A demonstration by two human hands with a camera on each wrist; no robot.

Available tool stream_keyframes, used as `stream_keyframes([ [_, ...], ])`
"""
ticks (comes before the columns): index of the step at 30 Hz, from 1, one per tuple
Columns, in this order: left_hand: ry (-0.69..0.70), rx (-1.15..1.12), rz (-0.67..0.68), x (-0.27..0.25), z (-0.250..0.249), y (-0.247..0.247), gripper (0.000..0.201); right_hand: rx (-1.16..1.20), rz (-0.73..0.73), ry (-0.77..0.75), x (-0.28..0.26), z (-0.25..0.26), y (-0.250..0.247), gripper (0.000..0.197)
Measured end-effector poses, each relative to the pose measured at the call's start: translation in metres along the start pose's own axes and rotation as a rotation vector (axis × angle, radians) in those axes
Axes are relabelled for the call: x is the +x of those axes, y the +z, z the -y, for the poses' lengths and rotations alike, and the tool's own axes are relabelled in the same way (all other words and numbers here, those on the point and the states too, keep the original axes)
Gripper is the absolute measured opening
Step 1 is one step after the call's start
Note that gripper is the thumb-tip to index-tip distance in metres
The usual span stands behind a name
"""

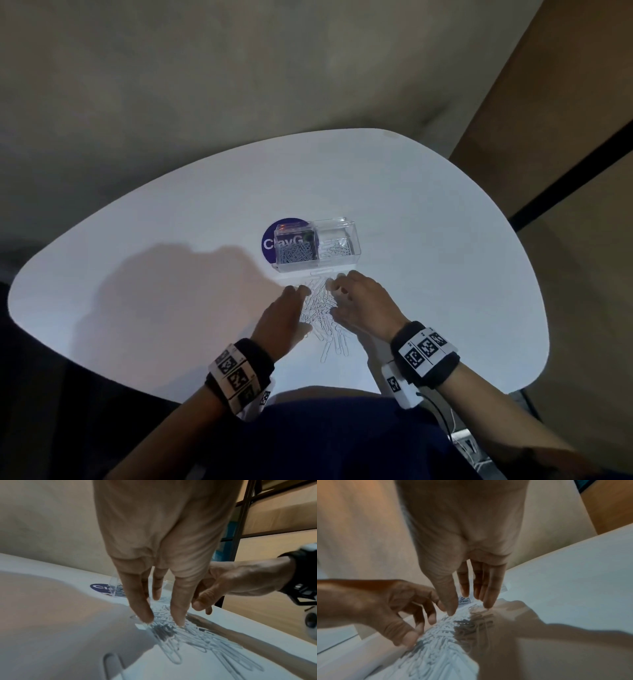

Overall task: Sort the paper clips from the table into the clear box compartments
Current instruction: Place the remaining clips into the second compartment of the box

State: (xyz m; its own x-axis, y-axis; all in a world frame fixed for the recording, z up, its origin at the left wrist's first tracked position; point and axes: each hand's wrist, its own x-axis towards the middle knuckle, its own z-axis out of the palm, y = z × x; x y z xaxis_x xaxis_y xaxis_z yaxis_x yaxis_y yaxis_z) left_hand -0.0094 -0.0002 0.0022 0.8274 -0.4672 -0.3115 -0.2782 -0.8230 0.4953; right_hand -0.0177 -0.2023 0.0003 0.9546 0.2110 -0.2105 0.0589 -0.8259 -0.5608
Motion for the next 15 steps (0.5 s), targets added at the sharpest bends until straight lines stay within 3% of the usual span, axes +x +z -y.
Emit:
stream_keyframes([
  [3,0.040,0.186,-0.032,0.010,-0.004,-0.002,0.084,-0.197,0.064,-0.008,0.000,0.002,0.000,0.068],
  [5,0.077,0.319,0.028,0.017,-0.002,-0.002,0.104,-0.301,0.151,-0.001,0.003,0.003,0.005,0.091],
  [7,0.081,0.347,0.084,0.022,0.000,0.000,0.107,-0.381,0.177,0.005,0.004,0.003,0.013,0.102],
  [12,0.115,0.226,-0.032,0.022,0.002,0.003,0.057,-0.317,0.072,0.007,0.007,0.001,0.021,0.077],
  [15,0.125,0.195,-0.109,0.021,0.003,0.004,0.034,-0.249,0.047,0.029,0.008,-0.003,0.022,0.078],
])
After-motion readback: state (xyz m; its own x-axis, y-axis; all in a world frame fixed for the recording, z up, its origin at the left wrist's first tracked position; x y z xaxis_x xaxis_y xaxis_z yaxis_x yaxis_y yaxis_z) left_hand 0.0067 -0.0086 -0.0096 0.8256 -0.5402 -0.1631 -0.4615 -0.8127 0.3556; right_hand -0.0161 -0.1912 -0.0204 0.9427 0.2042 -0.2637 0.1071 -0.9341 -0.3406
